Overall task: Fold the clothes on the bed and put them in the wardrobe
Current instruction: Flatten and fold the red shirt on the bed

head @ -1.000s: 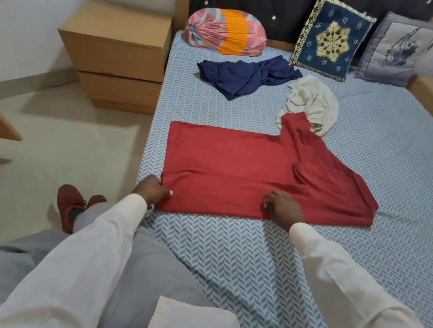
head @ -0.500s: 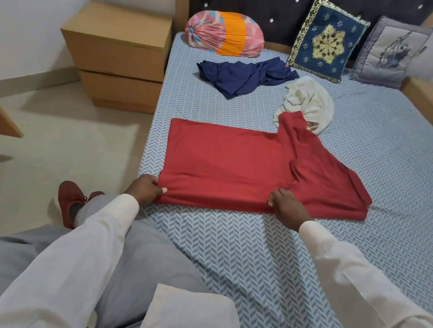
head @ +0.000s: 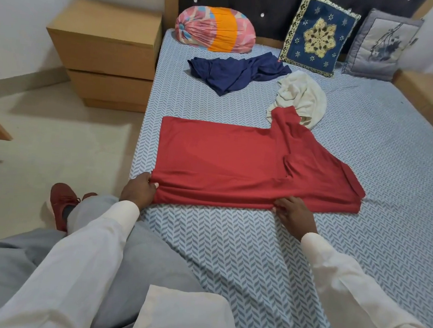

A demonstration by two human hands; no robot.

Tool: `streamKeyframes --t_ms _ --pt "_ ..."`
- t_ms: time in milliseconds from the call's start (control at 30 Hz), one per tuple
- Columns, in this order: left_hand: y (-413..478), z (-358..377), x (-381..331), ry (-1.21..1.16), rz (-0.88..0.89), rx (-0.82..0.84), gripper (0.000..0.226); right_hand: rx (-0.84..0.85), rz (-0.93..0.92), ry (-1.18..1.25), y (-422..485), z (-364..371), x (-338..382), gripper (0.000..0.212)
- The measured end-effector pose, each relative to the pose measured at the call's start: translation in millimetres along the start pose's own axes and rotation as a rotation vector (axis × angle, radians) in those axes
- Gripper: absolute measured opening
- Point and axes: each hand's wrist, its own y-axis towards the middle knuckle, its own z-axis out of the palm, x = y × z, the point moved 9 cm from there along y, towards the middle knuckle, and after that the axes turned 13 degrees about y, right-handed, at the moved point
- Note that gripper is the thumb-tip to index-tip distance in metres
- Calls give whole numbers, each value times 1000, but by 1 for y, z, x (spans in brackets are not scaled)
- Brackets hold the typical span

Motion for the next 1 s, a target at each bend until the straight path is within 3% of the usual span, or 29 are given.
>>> streamKeyframes --t_ms 100,233,400,500,567,667,733,833,900,967,1000 --pt "-1 4 -3 -6 7 14 24 53 8 -10 3 4 1 19" --pt "-3 5 2 -50 -5 40 32 183 160 -61 11 5 -1 19" --pt "-9 1 1 -71 -25 10 35 5 246 148 19 21 16 25" --pt "-10 -1 0 -74 -20 8 38 230 76 279 21 52 75 25" --pt "-11 -1 1 -75 -11 -2 39 339 66 327 29 56 89 23" --pt "-12 -3 0 -39 1 -19 40 118 101 335 51 33 77 26" --pt "-14 -11 -11 98 74 -96 43 228 88 287 53 45 85 34" --pt "-24 -25 -46 280 315 -307 43 575 94 432 42 79 111 36" --pt "-29 -22 -69 235 451 -316 40 523 91 479 50 78 112 31" --pt "-28 -5 -84 200 529 -156 34 323 56 424 62 62 106 29" --pt "-26 8 -88 215 552 -43 31 327 45 406 64 62 105 29"
